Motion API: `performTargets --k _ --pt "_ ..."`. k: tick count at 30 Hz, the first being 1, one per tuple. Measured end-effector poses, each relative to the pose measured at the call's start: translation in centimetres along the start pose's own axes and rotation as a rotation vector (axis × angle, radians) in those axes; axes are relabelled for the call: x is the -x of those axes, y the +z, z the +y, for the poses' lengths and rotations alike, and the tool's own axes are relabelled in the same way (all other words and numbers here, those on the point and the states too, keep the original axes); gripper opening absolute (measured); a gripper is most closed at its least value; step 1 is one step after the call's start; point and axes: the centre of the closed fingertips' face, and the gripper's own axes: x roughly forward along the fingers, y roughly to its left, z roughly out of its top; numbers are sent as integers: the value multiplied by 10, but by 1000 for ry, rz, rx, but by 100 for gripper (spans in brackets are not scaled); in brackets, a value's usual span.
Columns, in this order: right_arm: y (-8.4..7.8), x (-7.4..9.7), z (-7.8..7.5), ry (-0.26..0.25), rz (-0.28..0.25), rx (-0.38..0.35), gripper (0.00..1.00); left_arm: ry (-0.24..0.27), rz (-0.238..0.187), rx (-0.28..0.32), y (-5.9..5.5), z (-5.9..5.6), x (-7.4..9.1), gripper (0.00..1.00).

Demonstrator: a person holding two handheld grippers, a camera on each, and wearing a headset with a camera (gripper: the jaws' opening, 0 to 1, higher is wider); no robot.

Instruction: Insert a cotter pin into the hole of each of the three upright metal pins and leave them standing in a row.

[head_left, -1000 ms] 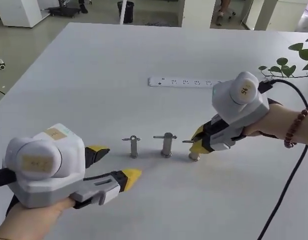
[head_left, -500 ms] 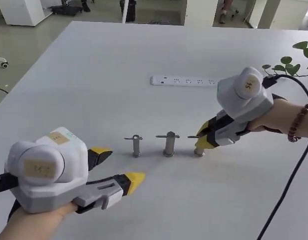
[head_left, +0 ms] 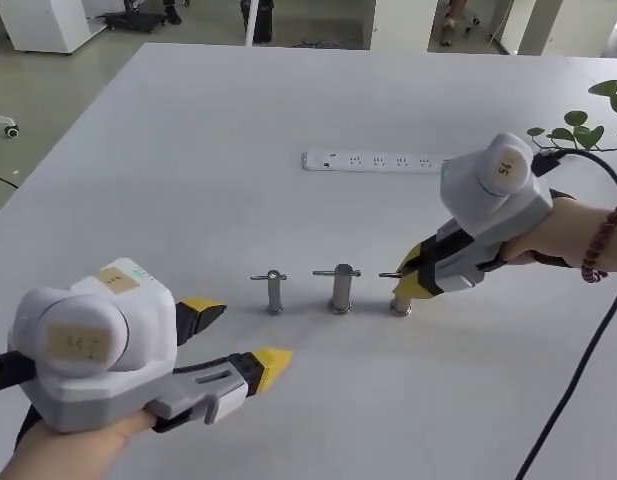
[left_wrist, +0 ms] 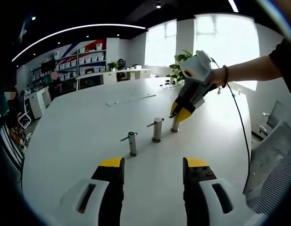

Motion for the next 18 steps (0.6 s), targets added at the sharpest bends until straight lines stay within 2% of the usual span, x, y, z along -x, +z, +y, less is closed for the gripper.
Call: performTargets --k 5,12,18 --pt "1 0 0 20 -9 3 9 -3 5 -2 -1 -1 0 49" --pt "-1 -3 0 38 19 3 11 -8 12 -7 -2 -4 0 50" --pt "4 1 -1 28 -33 -54 19 4 19 -6 -2 0 1 54"
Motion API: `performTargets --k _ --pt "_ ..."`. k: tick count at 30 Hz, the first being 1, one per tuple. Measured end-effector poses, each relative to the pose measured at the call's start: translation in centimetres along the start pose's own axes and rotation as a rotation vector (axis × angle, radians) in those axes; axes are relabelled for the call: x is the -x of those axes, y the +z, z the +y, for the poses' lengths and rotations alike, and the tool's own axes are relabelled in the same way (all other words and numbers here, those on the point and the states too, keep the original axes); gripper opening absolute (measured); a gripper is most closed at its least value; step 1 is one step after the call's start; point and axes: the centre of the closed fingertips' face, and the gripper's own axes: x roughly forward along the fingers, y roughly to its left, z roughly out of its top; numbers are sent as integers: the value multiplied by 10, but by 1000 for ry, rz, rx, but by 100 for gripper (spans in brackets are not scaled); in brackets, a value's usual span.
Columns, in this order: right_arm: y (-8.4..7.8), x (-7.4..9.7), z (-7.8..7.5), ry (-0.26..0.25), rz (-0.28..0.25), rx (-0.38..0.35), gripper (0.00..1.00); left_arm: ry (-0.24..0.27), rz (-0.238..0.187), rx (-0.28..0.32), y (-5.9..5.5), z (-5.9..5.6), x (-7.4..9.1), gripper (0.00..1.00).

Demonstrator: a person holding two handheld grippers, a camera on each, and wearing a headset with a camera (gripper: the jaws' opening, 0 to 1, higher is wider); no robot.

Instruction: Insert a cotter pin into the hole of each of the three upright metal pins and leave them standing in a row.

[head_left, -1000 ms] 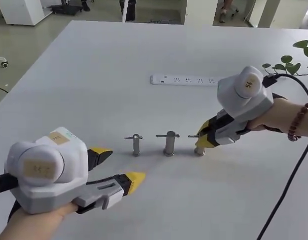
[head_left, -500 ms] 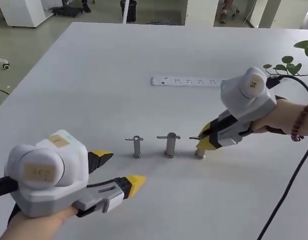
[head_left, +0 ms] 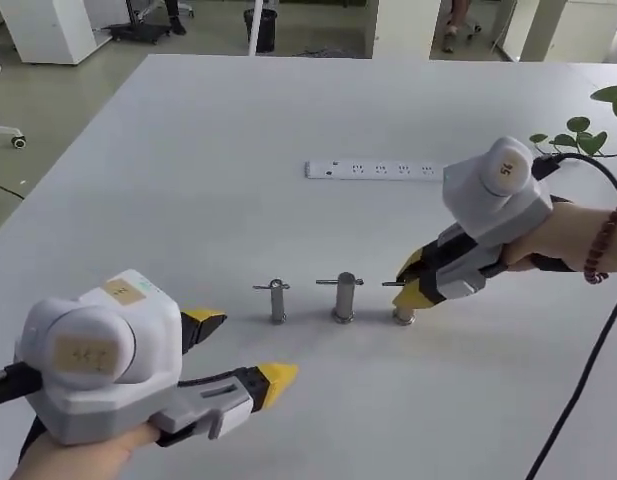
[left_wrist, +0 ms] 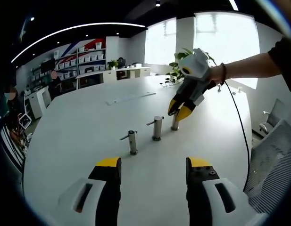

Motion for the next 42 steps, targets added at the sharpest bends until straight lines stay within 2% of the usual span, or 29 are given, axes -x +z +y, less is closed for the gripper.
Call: performTargets --k 8,12,14,18,23,30,32,33,42 --pt "0 12 3 -63 -29 -68 28 11 -12 41 4 9 0 56" --pt "0 18 5 -98 -54 -124 31 16 -23 56 9 11 -2 57" --pt "-3 20 1 -129 -66 -153 33 18 -29 64 12 12 -2 57" --pt "1 26 3 -165 -109 -206 35 27 -40 82 19 13 -3 57" --pt "5 33 13 -197 -126 -242 43 48 -37 91 23 15 -6 58" --pt "9 37 19 -236 -159 -295 47 63 -36 112 28 14 -9 58" --pt "11 39 20 -262 -172 -303 49 70 -35 112 28 15 -10 59" --pt "13 41 20 -283 -186 -323 50 75 -37 120 29 16 -10 59" --pt "15 44 35 -352 -253 -433 53 121 -34 147 30 19 -10 64"
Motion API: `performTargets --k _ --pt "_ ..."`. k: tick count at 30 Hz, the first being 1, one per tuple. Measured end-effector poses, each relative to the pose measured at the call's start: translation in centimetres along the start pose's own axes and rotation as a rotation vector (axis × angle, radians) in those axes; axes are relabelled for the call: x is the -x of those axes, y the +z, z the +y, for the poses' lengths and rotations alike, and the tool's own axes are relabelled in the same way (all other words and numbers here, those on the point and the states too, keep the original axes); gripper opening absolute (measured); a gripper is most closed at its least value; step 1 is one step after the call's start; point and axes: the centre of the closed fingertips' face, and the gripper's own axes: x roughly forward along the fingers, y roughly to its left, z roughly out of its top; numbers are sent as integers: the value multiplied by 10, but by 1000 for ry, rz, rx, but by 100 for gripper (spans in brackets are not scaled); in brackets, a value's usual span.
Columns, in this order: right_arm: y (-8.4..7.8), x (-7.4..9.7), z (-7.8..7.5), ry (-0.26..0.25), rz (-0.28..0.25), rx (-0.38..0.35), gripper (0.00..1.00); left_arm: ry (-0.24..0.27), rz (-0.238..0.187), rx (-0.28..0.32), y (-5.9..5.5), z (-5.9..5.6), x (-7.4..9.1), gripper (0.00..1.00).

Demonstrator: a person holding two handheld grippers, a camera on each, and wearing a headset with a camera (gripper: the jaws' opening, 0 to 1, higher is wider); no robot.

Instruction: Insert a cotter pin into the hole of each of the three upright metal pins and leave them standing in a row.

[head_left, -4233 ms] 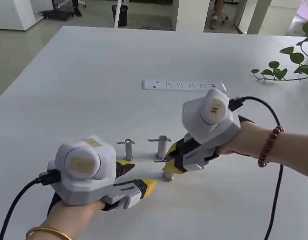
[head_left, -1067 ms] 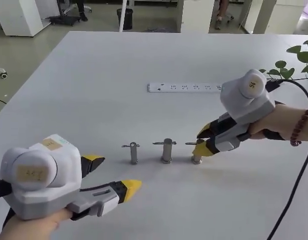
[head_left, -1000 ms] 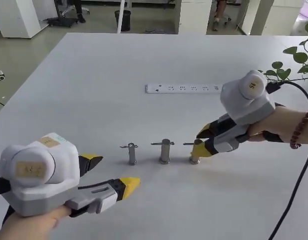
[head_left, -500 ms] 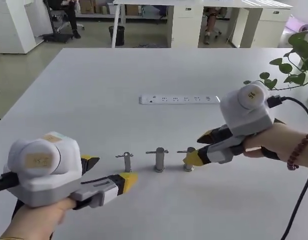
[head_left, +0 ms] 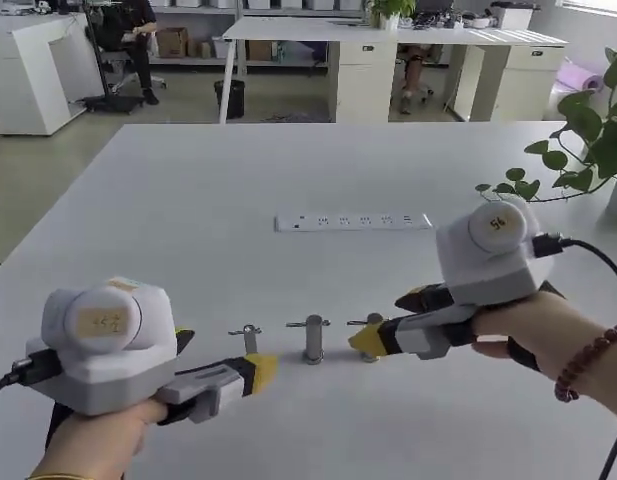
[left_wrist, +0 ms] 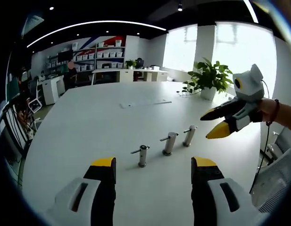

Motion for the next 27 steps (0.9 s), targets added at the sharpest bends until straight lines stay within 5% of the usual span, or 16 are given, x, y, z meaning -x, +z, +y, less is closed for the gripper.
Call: performTargets --k 5,12,16,27 --pt "-7 3 2 -28 -31 -86 54 17 -5 25 0 0 3 65" --pt "-20 6 5 -90 -51 -109 56 43 21 1 -7 -2 5 66" --pt "-32 7 9 -118 -44 -122 58 53 0 6 -6 -4 8 67" --pt "-28 12 17 -167 -68 -138 58 47 -5 40 -6 -10 10 67"
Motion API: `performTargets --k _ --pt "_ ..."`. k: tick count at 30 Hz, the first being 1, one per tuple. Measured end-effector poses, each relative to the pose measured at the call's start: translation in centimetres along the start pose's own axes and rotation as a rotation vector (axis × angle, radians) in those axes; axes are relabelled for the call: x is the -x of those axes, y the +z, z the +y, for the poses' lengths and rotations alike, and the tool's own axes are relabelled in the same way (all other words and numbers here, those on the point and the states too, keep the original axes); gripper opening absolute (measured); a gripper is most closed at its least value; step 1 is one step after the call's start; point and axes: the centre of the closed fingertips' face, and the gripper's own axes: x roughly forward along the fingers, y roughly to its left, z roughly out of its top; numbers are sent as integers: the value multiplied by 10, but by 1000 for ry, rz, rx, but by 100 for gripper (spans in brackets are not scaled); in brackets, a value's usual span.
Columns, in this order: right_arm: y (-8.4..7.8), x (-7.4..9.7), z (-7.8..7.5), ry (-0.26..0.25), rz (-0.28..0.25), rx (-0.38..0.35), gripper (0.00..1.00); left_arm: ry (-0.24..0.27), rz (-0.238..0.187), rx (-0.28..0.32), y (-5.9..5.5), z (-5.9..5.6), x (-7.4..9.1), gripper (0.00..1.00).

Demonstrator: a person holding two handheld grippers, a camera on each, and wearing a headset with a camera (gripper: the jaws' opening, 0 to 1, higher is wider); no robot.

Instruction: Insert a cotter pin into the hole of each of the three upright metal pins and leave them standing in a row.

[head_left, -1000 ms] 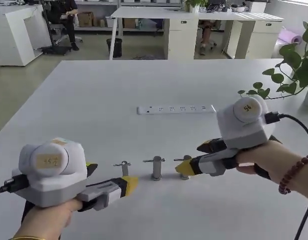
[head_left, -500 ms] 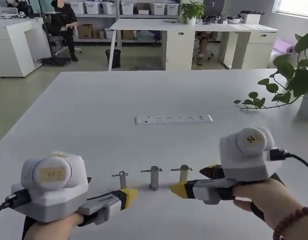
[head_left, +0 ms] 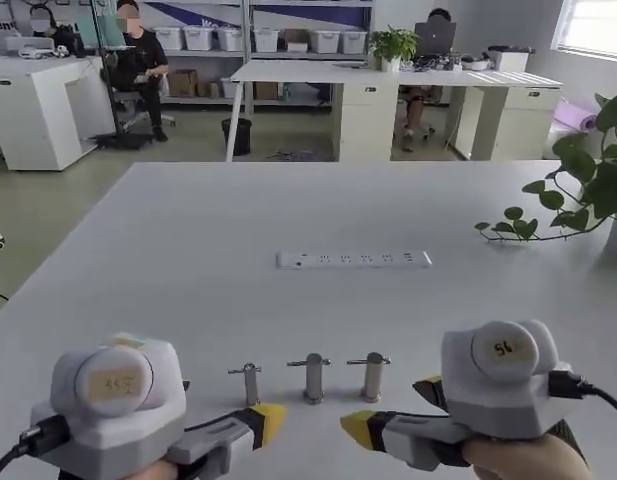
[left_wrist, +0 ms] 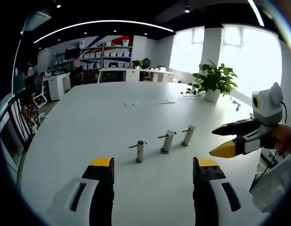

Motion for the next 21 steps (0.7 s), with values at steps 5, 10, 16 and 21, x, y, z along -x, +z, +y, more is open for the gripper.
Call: performTargets --k 5,10,16,21 --pt "3 4 0 -7 -15 -12 58 14 -4 1 2 4 3 67" --pt "2 5 -1 -12 -14 -28 57 23 -7 5 3 7 5 67" --pt "3 6 0 -12 -20 -41 56 26 -8 3 3 8 5 66" --pt "2 5 0 -22 -22 -35 56 23 -9 -8 3 7 4 66"
